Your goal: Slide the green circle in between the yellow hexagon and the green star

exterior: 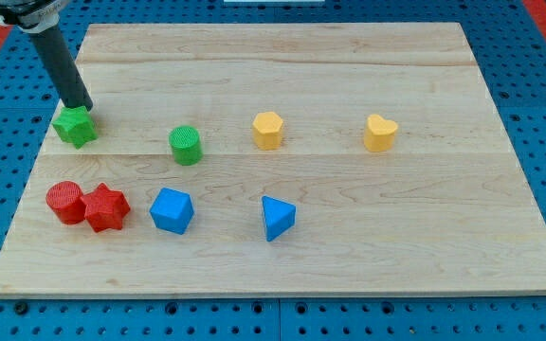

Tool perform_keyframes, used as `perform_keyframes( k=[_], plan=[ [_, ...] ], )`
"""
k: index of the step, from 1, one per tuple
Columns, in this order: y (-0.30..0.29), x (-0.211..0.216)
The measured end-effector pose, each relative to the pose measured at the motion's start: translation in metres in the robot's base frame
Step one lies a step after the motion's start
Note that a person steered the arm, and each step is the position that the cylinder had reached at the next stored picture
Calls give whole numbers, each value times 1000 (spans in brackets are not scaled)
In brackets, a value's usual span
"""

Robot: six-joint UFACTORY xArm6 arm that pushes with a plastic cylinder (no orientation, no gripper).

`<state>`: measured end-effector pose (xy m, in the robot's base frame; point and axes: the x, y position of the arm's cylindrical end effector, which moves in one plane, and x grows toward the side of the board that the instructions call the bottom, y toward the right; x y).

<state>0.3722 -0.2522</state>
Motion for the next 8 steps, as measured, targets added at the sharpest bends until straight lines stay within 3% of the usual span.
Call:
perform_keyframes(
  k=[2, 3, 5, 6, 8],
  plan=[
    [28, -29],
    [63, 3],
    [76, 115],
    [154, 109],
    [128, 87]
  ],
)
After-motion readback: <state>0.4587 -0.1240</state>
